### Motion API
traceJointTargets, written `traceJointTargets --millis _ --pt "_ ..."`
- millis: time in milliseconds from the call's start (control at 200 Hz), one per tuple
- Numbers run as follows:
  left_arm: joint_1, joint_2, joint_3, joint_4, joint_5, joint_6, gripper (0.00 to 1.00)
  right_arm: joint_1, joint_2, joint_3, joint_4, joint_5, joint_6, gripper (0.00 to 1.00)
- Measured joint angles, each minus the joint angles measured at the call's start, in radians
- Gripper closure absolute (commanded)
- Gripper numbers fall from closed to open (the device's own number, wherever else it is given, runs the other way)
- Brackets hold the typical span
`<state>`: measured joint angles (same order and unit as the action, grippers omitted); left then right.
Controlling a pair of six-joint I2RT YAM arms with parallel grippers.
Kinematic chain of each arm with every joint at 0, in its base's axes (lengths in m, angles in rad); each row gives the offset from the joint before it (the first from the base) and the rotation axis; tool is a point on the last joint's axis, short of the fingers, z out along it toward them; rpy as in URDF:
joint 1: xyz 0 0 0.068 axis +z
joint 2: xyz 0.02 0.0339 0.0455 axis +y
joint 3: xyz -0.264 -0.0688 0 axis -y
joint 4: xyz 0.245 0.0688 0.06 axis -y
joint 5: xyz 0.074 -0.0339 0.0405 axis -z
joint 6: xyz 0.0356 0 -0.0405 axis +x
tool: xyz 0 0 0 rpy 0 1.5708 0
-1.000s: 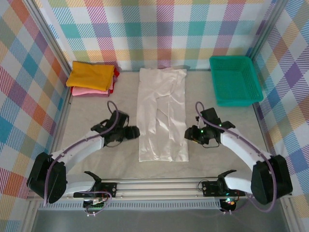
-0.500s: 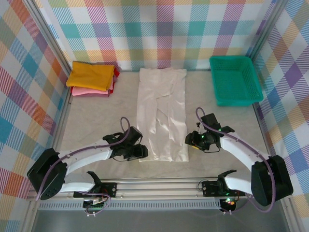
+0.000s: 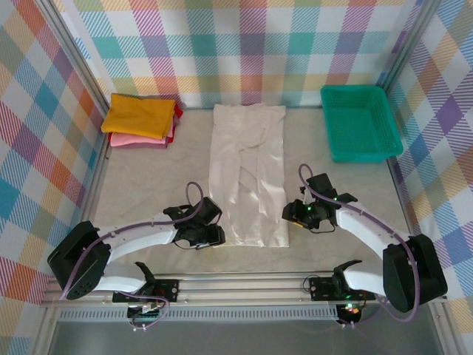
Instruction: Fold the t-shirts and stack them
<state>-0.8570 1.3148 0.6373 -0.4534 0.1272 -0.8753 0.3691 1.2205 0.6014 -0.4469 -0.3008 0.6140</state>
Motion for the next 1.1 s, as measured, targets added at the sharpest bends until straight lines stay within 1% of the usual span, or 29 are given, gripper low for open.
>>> traceJointTargets --millis 150,190,315,410,485,590,635,710,800,980,1100 --pt "-0.013 0.025 0.0 0.019 -0.006 0.0 0.58 0.0 0.003 -0.011 0.01 0.0 0.0 0.55" --pt "-0.014 0.034 0.0 0.024 -0.007 0.0 0.62 0.0 0.003 -0.014 0.013 0.0 0.0 0.55" --pt "-0.023 0.064 0.002 0.04 -0.009 0.001 0.67 0.0 0.005 -0.024 0.021 -0.001 0.002 0.55" --pt "-0.025 0.066 0.005 0.04 -0.016 0.0 0.82 0.0 0.003 -0.032 0.019 -0.008 0.004 0.55" --pt "-0.026 0.066 0.005 0.039 -0.025 0.005 0.9 0.0 -0.007 -0.04 0.01 -0.016 0.004 0.54" --pt "-0.026 0.065 0.007 0.035 -0.039 0.003 0.94 0.0 -0.05 -0.058 -0.019 -0.051 0.008 0.54" --pt "-0.026 0.063 0.007 0.034 -0.043 0.002 1.0 0.003 -0.071 -0.067 -0.033 -0.067 0.011 0.53" --pt "-0.026 0.062 0.007 0.035 -0.047 0.005 1.0 0.01 -0.098 -0.086 -0.05 -0.089 0.02 0.51" --pt "-0.026 0.062 0.007 0.035 -0.05 0.004 1.0 0.018 -0.101 -0.115 -0.052 -0.112 0.031 0.5" --pt "-0.026 0.063 0.007 0.035 -0.055 0.004 1.0 0.071 -0.039 -0.13 -0.038 -0.132 0.053 0.5" --pt "-0.026 0.062 0.003 0.041 -0.063 0.004 1.0 0.085 -0.013 -0.136 -0.004 -0.135 0.063 0.52"
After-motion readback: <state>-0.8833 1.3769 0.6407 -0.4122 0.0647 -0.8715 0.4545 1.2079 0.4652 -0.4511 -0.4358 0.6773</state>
